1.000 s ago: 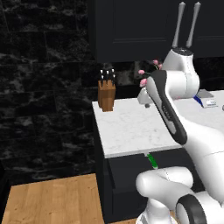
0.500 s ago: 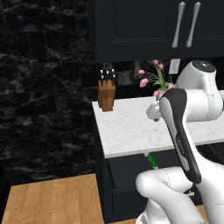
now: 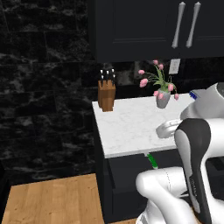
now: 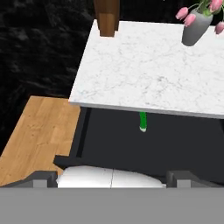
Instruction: Pick up the knife from the drawer and place it on the cutting board. Then place the meat from the plate to the cutting board.
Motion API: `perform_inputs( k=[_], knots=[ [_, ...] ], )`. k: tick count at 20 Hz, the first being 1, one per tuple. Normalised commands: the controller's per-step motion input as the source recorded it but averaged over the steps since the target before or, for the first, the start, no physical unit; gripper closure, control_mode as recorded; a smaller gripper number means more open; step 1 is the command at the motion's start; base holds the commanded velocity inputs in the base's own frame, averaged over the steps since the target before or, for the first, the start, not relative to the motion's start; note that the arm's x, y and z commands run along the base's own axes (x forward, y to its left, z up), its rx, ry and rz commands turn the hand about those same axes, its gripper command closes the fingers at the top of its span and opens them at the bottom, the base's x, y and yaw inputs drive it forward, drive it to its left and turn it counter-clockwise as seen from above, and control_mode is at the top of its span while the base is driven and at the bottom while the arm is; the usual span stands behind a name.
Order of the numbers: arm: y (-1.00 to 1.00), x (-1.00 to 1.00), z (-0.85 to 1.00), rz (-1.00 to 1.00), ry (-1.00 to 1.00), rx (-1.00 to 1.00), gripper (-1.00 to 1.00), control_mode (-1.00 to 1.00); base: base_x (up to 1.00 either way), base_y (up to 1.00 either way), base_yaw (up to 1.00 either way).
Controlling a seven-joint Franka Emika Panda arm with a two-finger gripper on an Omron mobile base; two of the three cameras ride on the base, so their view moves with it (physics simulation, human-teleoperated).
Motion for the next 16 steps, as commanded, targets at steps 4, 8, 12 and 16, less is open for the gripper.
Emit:
perform_inputs(
  k=[4, 8, 12, 16],
  knots=[
    [0.0, -0.17, 0.02, 0.0, 0.0, -0.01, -1.0, 1.0, -0.52, -0.12, -0.01],
    [0.0, 0.0, 0.0, 0.0, 0.0, 0.0, -1.0, 1.0, -0.52, -0.36, -0.02],
    [0.0, 0.0, 0.0, 0.0, 0.0, 0.0, -1.0, 1.0, -0.19, -0.7, 0.0],
    [0.0, 0.0, 0.0, 0.0, 0.0, 0.0, -1.0, 1.0, 0.0, -1.0, 0.01]
  ],
)
